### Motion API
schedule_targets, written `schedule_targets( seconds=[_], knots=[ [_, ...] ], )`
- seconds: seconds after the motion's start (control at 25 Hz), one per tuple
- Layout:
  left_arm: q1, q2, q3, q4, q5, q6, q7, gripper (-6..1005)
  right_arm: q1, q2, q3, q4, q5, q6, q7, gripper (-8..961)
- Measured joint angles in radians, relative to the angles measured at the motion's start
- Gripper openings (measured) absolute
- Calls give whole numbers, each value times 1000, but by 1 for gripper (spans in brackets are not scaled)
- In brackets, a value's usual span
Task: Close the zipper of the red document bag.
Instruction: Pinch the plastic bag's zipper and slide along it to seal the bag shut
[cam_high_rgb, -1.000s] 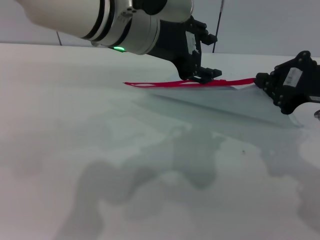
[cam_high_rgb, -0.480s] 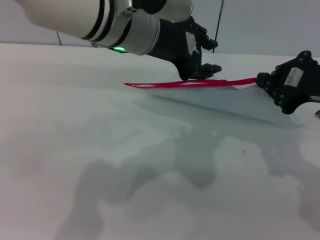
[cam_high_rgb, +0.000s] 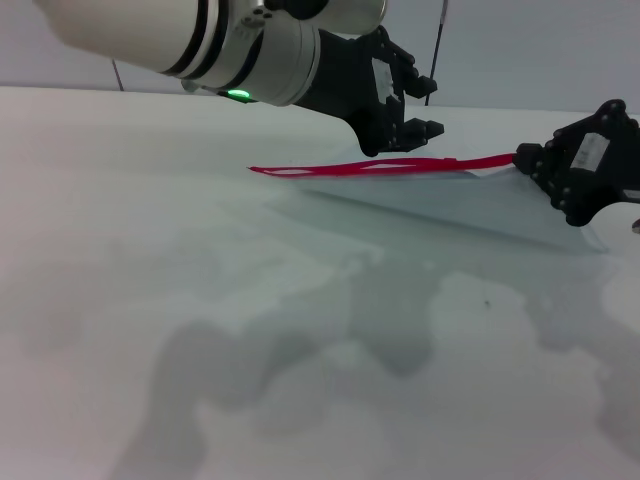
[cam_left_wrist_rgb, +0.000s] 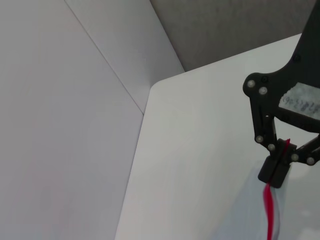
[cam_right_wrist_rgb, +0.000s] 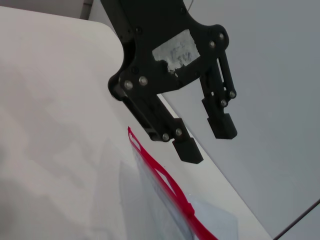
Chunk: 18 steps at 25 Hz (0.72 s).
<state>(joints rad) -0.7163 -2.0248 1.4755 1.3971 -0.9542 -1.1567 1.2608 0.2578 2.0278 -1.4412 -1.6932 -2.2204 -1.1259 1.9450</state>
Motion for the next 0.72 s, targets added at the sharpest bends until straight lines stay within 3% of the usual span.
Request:
schedule_targets(
  seconds=[0.4,0.6,0.72],
  knots=[
    [3,0,1,2,1,1,14,419,8,0,1,-1,1,0,0,16],
    [9,-1,2,-3,-20,2,35,603,8,0,1,-9,2,-4,0,17],
    [10,0,1,-20,-71,2,67,626,8,0,1,-15,3,-10,0,17]
  ],
)
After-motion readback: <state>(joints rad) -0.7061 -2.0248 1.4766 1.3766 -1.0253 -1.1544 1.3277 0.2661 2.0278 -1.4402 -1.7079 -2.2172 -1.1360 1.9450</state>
